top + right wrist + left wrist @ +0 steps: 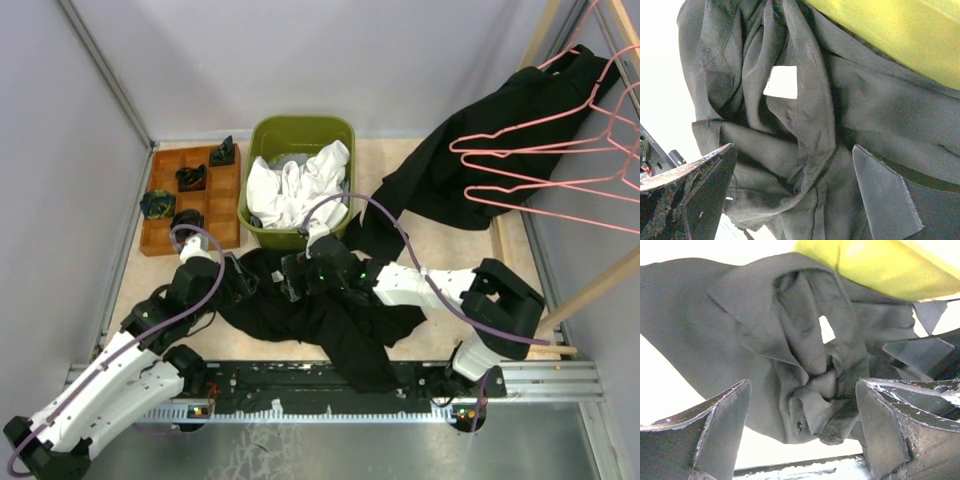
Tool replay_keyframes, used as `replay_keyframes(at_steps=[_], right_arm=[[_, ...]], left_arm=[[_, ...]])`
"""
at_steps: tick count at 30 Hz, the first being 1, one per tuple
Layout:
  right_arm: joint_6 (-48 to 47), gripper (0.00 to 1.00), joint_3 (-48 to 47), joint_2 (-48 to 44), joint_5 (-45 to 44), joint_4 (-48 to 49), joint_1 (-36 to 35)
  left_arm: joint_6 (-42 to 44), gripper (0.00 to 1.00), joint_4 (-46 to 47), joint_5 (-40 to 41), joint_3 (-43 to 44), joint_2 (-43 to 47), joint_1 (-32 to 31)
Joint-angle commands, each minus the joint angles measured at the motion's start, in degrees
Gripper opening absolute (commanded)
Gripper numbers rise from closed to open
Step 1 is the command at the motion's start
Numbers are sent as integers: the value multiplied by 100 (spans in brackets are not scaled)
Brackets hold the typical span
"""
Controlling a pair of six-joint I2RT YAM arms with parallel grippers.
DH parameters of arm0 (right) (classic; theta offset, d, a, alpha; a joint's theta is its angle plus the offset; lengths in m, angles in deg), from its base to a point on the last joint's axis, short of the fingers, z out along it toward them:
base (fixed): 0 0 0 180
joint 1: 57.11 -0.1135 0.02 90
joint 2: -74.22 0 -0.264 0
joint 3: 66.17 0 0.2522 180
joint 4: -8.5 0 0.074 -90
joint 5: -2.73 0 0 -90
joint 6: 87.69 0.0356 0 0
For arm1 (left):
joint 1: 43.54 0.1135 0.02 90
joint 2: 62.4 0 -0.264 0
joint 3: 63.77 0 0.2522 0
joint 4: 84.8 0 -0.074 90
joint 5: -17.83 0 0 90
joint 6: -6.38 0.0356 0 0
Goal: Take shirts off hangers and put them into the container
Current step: Pick up the shirt from the center of the board.
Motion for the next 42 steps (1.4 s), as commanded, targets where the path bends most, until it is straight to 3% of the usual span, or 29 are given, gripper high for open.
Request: replay_keyframes(at_steps=[1,6,12,20,21,22,26,27,29,36,42], right_arm=[[-238,99,-619,423,117,-156,-122],[-546,99,-1146,1115,61,-489,-300],[-769,99,-1600,1678,250,-767,-505],[-1204,99,-2605,2937,-1335,-2326,-976],[-1253,96,-2644,3085,-1431,-2447,-1005],[-1281,86,-2643,3174,-1451,-2529,-1019],[-1232,41,-2155,2919,-1373,-2210,-1030],[-1411,14,-1847,2377,-1152,-1790,-1034],[-1549,0,-1723,1756,-1098,-1629,-1036],[-1636,0,-1095,-347,-1234,-647,-1032],[-1666,0,-1176,-1280,-1295,-547,-982]], left_arm=[[-238,91,-878,1228,616,-167,10],[-353,91,-1217,2021,985,-15,10],[-170,91,-1250,2237,1049,438,10],[95,91,-1301,2367,977,908,10],[130,91,-1301,2389,960,941,10],[181,91,-1288,2399,942,969,10],[333,91,-1328,2439,894,1020,10],[362,91,-1373,2457,832,1029,10],[382,91,-1353,2456,799,1053,10],[585,91,-1135,2403,717,1058,10],[617,91,-1082,2374,690,1059,10]])
